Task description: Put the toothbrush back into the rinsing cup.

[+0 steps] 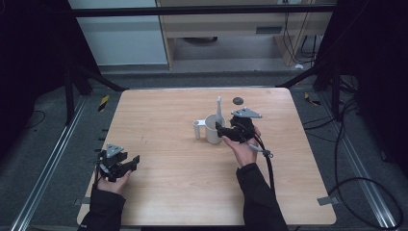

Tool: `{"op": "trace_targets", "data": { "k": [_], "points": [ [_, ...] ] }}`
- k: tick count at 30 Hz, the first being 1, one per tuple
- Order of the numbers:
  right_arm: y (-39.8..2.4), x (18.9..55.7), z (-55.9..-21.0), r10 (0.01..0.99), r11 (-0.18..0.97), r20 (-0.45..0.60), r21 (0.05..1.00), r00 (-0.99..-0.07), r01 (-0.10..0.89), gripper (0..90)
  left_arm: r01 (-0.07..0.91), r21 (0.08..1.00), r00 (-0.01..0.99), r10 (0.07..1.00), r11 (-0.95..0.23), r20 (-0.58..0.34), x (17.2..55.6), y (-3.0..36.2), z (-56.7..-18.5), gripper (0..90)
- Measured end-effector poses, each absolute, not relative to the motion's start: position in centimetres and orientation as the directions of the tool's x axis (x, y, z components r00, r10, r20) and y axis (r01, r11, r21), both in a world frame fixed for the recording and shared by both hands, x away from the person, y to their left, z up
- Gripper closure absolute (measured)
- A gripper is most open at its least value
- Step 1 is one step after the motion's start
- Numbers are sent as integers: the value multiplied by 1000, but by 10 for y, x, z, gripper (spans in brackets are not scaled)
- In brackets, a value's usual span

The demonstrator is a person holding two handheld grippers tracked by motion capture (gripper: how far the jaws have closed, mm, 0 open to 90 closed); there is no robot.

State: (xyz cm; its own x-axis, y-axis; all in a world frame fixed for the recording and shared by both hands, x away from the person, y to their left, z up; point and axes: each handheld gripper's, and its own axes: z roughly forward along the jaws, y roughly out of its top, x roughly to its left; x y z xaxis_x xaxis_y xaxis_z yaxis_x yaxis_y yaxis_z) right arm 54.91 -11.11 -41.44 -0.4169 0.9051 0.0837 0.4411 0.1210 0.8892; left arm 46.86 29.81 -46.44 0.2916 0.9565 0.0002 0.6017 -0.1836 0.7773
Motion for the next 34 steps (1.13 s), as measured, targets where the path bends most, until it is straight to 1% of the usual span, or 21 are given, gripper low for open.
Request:
{"op": "trace_targets", "data": {
  "k": [9, 16, 19, 25, 31, 34],
  "points": [
    [-141, 516, -415, 888, 144, 84, 883, -452, 447, 172, 599, 778, 297, 955, -187, 2, 468, 297, -464, 450],
    [-171, 495, -426, 877, 141, 109, 874, -469, 466, 150, 598, 779, 298, 955, -186, -1, 468, 296, -465, 450],
    [-183, 489, -433, 878, 149, 102, 871, -469, 469, 141, 598, 779, 301, 954, -189, 0, 467, 297, -464, 449],
    [-209, 473, -450, 890, 162, 92, 851, -446, 500, 139, 597, 780, 304, 953, -190, 0, 467, 297, -465, 448],
    [-230, 463, -458, 905, 149, 93, 844, -415, 515, 139, 594, 780, 309, 951, -195, 3, 466, 296, -465, 441],
    [-238, 458, -463, 914, 154, 87, 829, -395, 538, 135, 598, 777, 311, 950, -197, 1, 467, 296, -466, 435]
  ]
}}
